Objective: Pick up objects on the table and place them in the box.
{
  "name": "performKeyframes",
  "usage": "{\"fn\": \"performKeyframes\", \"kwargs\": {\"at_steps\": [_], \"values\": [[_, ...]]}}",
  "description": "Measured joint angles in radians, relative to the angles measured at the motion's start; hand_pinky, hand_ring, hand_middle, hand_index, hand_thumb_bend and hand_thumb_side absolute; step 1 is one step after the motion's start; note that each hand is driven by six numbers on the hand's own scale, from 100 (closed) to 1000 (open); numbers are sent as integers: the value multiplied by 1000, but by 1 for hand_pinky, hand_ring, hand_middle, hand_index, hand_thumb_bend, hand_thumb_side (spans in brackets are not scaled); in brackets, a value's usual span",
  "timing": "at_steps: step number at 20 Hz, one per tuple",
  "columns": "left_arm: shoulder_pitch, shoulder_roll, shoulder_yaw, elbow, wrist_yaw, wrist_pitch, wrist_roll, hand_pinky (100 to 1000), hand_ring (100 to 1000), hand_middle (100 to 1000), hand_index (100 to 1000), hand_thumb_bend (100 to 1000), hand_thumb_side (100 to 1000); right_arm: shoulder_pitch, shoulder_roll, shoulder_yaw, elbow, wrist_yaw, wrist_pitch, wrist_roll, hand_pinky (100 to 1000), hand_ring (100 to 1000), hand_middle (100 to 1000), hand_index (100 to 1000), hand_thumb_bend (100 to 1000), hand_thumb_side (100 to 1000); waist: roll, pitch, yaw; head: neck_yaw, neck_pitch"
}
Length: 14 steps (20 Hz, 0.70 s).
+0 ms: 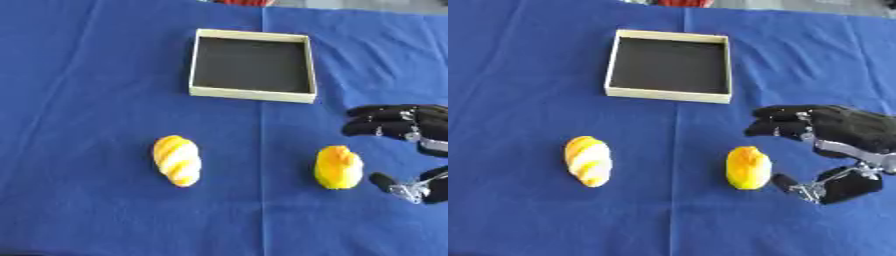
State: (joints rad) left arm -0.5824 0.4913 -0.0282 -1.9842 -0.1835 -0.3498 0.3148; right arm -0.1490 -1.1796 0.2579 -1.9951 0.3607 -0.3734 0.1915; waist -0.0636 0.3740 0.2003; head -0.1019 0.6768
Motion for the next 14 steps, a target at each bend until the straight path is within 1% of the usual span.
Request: {"fn": "performKeyframes", "kwargs": {"at_steps": [4,7,10,14], "values": [[-1,-4,-5,0,3,-1,-4,874,935,778,798,100,586,-10,11,21,0,19,24,21,859,1000,862,970,178,285,-1,0,10,-6,0],[-2,-9,-5,0,5,-1,-6,873,936,777,798,100,586,-14,22,34,0,31,42,31,861,1000,865,972,188,286,-1,1,14,-8,0],[-6,-10,-5,0,8,-1,-7,873,937,777,796,100,586,-26,32,40,0,46,63,36,861,1000,866,969,178,291,-1,7,18,-12,0],[-7,-18,-6,0,11,0,-12,872,939,776,795,100,586,-35,38,45,0,75,93,33,861,1000,870,968,195,291,-1,14,22,-14,0]]}}
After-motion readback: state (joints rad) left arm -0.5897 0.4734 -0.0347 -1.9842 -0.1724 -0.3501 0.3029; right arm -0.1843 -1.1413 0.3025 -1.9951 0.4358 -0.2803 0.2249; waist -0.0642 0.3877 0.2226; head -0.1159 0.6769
